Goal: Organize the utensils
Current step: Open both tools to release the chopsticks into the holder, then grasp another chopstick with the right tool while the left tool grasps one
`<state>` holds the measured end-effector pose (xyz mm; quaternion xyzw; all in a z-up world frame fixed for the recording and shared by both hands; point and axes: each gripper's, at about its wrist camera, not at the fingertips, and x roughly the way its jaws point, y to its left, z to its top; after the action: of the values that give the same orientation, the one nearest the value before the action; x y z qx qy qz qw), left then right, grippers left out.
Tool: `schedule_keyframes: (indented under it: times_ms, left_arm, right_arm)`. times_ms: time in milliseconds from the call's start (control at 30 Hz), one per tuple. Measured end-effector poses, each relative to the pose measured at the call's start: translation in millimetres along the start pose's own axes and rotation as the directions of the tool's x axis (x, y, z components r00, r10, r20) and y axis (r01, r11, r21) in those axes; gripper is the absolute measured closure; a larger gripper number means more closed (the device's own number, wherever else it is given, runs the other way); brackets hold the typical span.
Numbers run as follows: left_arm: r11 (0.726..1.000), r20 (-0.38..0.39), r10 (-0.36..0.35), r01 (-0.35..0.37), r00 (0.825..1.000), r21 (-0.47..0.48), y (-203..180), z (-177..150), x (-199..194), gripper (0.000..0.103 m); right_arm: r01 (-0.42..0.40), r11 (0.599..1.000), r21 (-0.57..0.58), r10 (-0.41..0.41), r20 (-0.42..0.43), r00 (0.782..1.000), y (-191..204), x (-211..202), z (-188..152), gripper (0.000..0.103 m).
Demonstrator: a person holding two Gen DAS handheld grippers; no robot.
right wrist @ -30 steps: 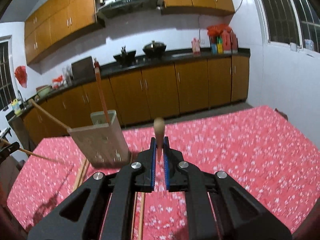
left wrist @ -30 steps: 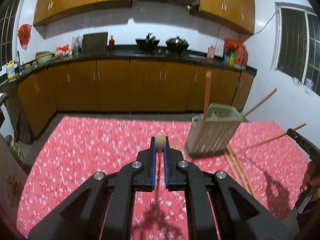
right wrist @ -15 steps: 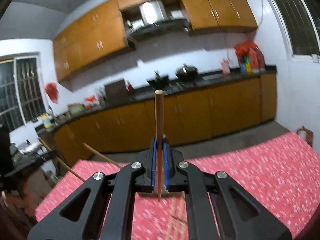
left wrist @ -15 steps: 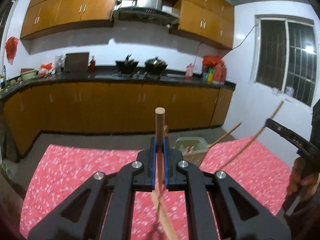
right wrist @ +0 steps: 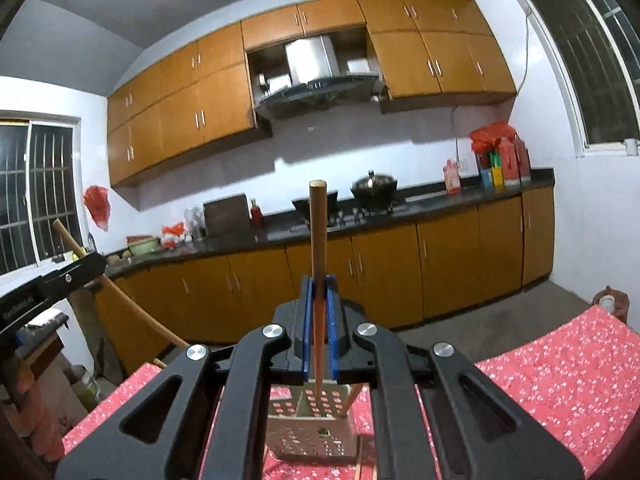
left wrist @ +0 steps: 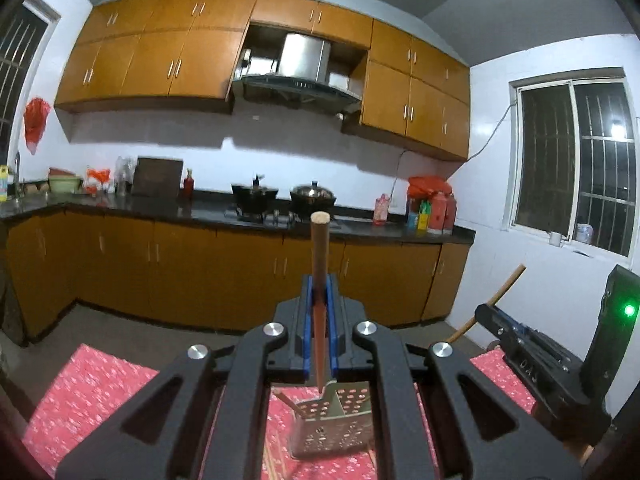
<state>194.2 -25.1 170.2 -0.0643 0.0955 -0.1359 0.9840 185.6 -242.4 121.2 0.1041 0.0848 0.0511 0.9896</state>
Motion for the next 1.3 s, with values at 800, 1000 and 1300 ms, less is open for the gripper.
schedule_keyframes:
  times_ms: [800,1000,1300]
  left_arm:
    - [0.999,-0.076,-0.011,0.007,0.997,-0.053,7,-33,13,0.087]
    - [0.998,-0.07,0.029,-0.033,0.997,-0.059,25,-33,-23,0.081]
    - [0.978,-0.332,0.188,-0.209,0.924,-0.028,81,-122,-21,0.08]
  right_arm:
    - [-0.023,0.999,0.022,0.025,-0.096,0.995,-1,-3,-14,0.07]
    - [0.029,0.999,0.042,-0.027,-0.05,0.998,-19,-40,-9,0.07]
    - [0.201,0.977,0.076,-0.153,-0.405,0.901,-78,-14,-105,0.072]
